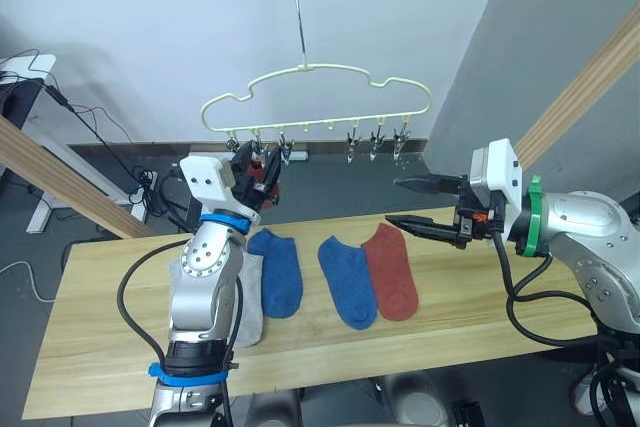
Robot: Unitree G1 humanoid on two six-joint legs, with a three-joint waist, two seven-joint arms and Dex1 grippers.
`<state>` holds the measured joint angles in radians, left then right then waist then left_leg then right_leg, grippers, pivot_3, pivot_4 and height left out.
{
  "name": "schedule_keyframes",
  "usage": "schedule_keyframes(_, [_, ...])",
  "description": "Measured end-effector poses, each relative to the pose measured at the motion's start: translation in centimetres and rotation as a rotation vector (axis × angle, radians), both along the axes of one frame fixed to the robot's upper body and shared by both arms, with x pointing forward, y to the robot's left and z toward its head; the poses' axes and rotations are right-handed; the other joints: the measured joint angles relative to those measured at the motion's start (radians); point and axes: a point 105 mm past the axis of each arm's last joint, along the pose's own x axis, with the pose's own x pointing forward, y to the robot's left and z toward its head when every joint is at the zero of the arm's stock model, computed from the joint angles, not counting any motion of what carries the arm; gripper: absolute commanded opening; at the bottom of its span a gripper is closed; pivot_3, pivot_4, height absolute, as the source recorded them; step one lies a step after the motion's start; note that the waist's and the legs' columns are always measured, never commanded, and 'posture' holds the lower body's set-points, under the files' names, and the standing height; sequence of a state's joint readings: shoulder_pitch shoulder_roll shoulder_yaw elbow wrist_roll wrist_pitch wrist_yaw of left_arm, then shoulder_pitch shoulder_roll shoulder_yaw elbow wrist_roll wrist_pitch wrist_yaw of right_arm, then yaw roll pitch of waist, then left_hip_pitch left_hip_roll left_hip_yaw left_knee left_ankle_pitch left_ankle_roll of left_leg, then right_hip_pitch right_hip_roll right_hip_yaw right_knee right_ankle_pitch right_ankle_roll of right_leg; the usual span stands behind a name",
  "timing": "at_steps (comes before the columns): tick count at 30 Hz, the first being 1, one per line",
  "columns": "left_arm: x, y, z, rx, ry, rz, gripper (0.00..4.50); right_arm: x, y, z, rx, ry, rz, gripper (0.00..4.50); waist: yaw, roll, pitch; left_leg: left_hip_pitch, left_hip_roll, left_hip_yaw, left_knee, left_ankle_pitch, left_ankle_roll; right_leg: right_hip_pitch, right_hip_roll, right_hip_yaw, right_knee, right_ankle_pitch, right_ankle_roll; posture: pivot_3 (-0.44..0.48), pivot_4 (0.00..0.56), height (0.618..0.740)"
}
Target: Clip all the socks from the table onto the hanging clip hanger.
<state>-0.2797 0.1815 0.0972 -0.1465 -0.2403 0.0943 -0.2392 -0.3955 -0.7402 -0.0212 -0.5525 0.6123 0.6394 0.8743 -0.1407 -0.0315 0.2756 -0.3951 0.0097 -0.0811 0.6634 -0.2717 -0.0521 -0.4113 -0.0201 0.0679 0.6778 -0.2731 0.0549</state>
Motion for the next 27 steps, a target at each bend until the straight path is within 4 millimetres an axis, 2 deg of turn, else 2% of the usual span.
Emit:
schedule_keyframes(2, [0.1, 0.0, 0.0, 0.002, -0.003, -0.002, 2.30, 0.0, 0.0, 0.1, 0.001, -0.001, -0.001, 2.79, 0.000, 0.000, 0.000, 0.000, 0.000, 0.000, 0.000, 0.000, 0.000, 0.000, 0.000, 0.000, 0.000, 0.000, 0.000, -0.270, 0.270, 0.714])
schedule_keyframes(4, [0.1, 0.0, 0.1, 0.006, -0.009, -0.002, 1.93, 0.0, 0.0, 0.1, 0.002, -0.003, 0.000, 2.79, 0.000, 0.000, 0.000, 0.000, 0.000, 0.000, 0.000, 0.000, 0.000, 0.000, 0.000, 0.000, 0.000, 0.000, 0.000, -0.270, 0.270, 0.714])
schedule_keyframes(10, [0.3, 0.1, -0.3, 0.022, 0.005, 0.009, 0.37, 0.0, 0.1, 0.3, 0.008, -0.001, 0.001, 2.79, -0.001, 0.000, 0.000, 0.000, 0.000, 0.000, 0.000, 0.000, 0.000, 0.000, 0.000, 0.000, 0.000, 0.000, 0.000, -0.273, 0.271, 0.714])
schedule_keyframes(18, [0.3, 0.2, -0.3, 0.035, 0.003, 0.015, 0.31, -0.1, 0.2, 0.2, 0.015, 0.017, 0.012, 2.79, -0.001, 0.000, 0.000, 0.000, 0.000, 0.000, 0.000, 0.000, 0.000, 0.000, 0.000, 0.000, 0.000, 0.000, 0.000, -0.270, 0.271, 0.714])
schedule_keyframes(21, [0.2, 0.2, -0.3, 0.048, 0.001, 0.017, 0.31, -0.2, -0.2, -0.3, -0.004, 0.037, 0.000, 2.79, 0.000, 0.000, 0.000, 0.000, 0.000, 0.000, 0.000, 0.000, 0.000, 0.000, 0.000, 0.000, 0.000, 0.000, 0.000, -0.270, 0.271, 0.714])
schedule_keyframes(24, [0.1, 0.3, -0.1, 0.062, -0.006, 0.014, 0.31, -0.2, -0.7, -2.0, -0.022, 0.091, -0.038, 3.34, 0.000, 0.000, 0.000, 0.000, 0.000, 0.000, 0.000, 0.000, 0.000, 0.000, 0.000, 0.000, -0.001, 0.000, 0.000, -0.260, 0.269, 0.714])
schedule_keyframes(27, [-0.1, 0.2, 0.1, 0.066, -0.015, 0.012, 0.31, -0.1, -1.2, -3.1, -0.054, 0.104, -0.080, 4.39, 0.001, 0.000, 0.000, -0.001, 0.000, 0.000, 0.000, 0.000, 0.000, 0.000, 0.000, 0.000, -0.001, 0.000, 0.000, -0.258, 0.269, 0.714])
